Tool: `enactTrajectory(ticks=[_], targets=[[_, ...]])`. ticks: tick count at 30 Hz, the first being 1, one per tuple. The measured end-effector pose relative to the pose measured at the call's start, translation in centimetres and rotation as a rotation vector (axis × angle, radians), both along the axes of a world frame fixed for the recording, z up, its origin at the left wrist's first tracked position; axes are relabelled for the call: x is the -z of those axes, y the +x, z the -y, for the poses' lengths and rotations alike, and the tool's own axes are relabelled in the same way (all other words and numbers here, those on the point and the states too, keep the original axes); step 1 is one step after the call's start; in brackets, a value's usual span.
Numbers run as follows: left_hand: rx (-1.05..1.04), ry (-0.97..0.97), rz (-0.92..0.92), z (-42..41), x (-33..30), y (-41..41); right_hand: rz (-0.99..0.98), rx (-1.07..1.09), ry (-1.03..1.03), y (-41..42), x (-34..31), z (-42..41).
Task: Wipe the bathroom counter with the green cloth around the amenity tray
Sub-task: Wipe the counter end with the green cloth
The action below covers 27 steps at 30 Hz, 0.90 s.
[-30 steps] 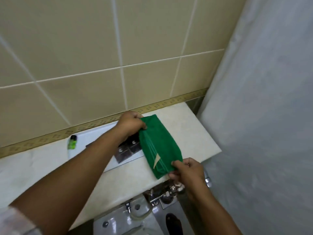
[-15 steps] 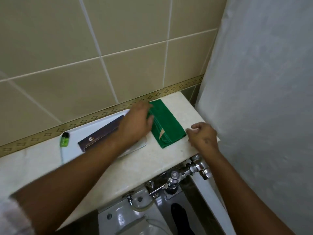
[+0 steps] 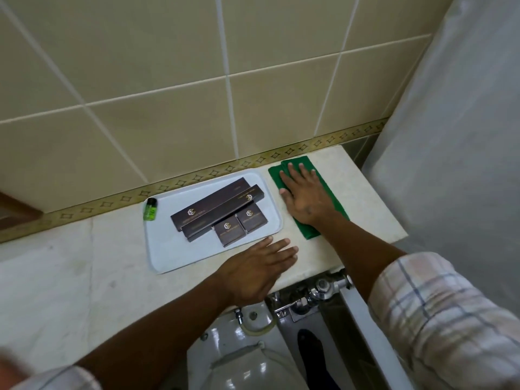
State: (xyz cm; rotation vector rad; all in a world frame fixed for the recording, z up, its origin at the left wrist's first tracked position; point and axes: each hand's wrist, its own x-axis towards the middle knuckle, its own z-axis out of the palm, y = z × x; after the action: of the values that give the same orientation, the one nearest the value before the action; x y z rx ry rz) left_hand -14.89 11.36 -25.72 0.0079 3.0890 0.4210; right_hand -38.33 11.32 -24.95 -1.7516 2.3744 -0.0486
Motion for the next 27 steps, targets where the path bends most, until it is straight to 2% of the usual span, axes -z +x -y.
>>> enactTrajectory(ticks=[5,11,14,18,27], targets=[[-0.010,0.021,-0.049,0.0,0.4,0.1,0.003,-0.045,-0.017,-2.7,0.1,-0.6],[-0.013,0.053,-0.077,0.3,1.2,0.3,-0.048,0.096,0.034,-10.4,0.4,-1.6],[-0.020,0.064,-0.070,0.3,1.1,0.1,-0.055,0.102,0.042,-12.1,0.4,-1.3],[-0.031,0.072,-0.058,0.4,1.0,0.1,-0.047,0.085,0.068,-11.2,0.5,-2.4],[-0.025,0.015,-0.050,-0.1,1.6,0.0,-0.024,0.056,0.055,-3.9,0.7,-12.6]])
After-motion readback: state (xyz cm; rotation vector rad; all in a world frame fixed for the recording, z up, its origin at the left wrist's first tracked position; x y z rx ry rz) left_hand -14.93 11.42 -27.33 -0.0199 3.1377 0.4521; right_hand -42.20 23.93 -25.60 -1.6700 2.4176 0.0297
